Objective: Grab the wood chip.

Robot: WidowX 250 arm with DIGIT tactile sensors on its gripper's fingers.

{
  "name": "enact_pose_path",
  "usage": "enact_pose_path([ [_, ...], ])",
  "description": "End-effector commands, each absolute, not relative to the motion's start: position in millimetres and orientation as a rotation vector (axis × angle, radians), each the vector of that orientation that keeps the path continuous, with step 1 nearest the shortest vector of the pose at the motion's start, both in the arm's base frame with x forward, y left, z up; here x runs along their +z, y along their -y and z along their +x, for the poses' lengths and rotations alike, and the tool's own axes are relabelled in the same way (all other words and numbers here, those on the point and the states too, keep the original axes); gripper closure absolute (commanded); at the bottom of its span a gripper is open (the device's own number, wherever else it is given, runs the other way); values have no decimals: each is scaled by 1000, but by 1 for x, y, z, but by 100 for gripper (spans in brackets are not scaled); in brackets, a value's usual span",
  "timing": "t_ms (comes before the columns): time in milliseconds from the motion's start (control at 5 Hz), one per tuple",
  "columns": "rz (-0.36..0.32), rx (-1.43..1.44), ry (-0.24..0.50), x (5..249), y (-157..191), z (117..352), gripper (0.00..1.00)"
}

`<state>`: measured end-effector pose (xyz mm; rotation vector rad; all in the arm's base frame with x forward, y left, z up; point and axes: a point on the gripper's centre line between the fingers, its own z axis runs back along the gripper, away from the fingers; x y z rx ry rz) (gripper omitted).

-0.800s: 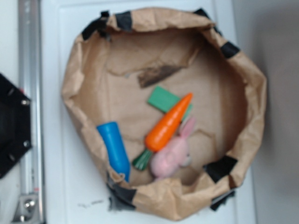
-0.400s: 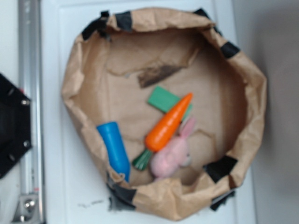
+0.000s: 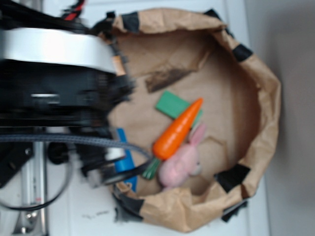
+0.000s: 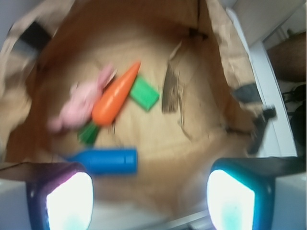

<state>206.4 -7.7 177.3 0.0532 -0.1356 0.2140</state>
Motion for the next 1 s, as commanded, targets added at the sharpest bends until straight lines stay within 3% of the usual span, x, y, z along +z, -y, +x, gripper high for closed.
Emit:
enact_pose_path([
  [0, 85, 399, 160, 133, -33, 247, 0],
  [400, 44, 553, 113, 81, -57, 256, 0],
  [800, 31, 549, 59, 37, -62, 288, 0],
])
